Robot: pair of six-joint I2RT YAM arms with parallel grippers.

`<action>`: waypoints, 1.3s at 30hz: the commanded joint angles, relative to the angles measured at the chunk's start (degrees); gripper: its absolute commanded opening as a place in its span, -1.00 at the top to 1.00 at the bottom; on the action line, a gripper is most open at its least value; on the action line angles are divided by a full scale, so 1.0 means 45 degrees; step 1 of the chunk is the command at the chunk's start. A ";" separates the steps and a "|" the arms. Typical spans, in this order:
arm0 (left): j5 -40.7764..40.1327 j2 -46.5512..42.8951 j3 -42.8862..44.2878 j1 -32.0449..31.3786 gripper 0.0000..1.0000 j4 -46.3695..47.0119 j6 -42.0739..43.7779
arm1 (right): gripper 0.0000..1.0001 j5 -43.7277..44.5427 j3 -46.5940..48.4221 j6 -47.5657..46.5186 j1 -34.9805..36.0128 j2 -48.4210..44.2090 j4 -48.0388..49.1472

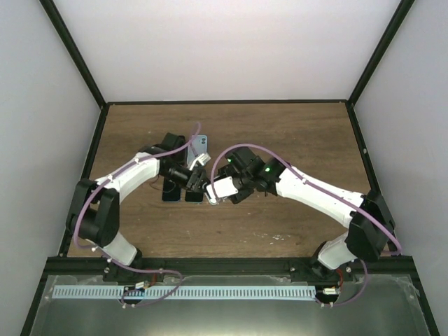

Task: Take the phone out of the phone case
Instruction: Adjust the phone.

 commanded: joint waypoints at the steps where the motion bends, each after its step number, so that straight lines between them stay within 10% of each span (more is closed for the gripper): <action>1: 0.0475 0.0422 0.0475 -0.0056 0.16 -0.0197 0.0413 | -0.05 -0.0089 0.0838 0.0240 0.0264 -0.0074 0.0014; 10: 0.0699 0.0442 0.0818 0.0093 1.00 -0.0274 0.0504 | -0.32 0.0428 0.0592 0.0267 0.0271 -0.0085 0.0623; 16: 0.1133 0.0532 0.1087 0.1244 1.00 -0.0362 0.0479 | -0.90 0.1103 0.0176 0.0563 -0.0039 -0.0110 0.1774; 25: 0.1773 0.0075 0.1985 0.3241 1.00 0.0735 -0.0448 | -1.00 -0.1655 0.2739 0.3674 -0.1893 0.0210 0.1369; 39: 0.2117 -0.2566 -0.0265 0.3580 1.00 1.2733 -0.9031 | -1.00 -0.9638 0.4828 1.3042 -0.5472 0.0417 0.3730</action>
